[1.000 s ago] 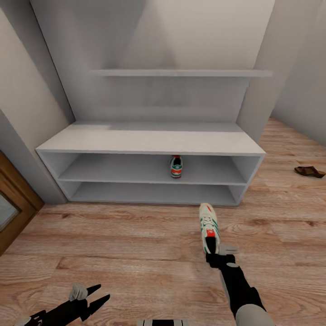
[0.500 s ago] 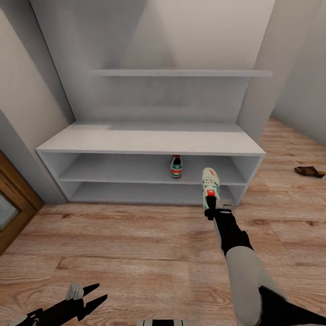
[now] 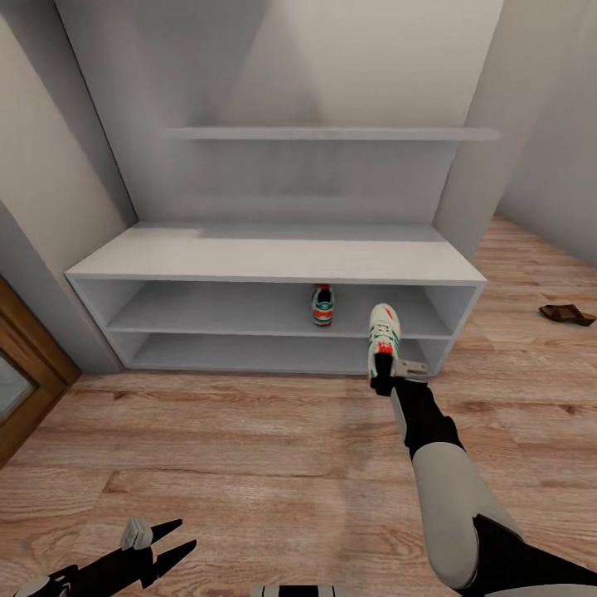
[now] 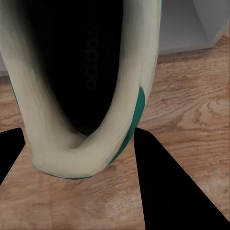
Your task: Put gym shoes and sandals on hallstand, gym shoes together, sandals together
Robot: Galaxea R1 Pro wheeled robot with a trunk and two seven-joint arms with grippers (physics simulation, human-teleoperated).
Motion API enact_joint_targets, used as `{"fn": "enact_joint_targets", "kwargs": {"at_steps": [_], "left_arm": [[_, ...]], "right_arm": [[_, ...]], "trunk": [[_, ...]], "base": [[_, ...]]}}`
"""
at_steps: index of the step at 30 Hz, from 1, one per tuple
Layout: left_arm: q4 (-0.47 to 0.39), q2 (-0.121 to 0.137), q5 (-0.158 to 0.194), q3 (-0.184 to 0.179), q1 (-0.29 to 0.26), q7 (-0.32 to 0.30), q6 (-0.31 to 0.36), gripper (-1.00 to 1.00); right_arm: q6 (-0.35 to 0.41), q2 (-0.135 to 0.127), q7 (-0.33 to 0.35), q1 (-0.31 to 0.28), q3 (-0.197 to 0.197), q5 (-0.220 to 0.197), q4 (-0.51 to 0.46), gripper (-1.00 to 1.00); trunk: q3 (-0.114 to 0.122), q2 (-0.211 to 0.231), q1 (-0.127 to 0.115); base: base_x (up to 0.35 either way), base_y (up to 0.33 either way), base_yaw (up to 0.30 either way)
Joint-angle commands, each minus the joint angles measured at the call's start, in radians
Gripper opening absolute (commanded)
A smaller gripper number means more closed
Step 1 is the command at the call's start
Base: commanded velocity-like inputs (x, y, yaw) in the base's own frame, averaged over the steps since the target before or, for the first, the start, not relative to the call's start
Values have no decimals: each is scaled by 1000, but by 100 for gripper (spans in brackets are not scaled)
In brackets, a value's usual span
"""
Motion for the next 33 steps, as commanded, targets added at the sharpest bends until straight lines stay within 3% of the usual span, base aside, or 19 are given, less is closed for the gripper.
{"fn": "enact_joint_targets", "kwargs": {"at_steps": [1, 27, 31, 33], "left_arm": [[1, 1, 1, -1, -1, -3, -9, 100], [1, -1, 1, -1, 0, -5, -11, 100], [1, -2, 0, -2, 1, -4, -11, 100], [1, -2, 0, -2, 1, -4, -12, 100]], "right_arm": [[4, 1, -1, -1, -3, -3, -1, -100], [10, 1, -5, -1, 1, -1, -1, -100], [37, 1, -5, -1, 22, 1, -1, -100], [93, 1, -5, -1, 58, -1, -5, -100]], "trunk": [[-1, 0, 0], [-10, 0, 0], [-10, 0, 0], [-10, 0, 0]], "base": [[0, 0, 0], [0, 0, 40], [0, 0, 7], [0, 0, 3]]}}
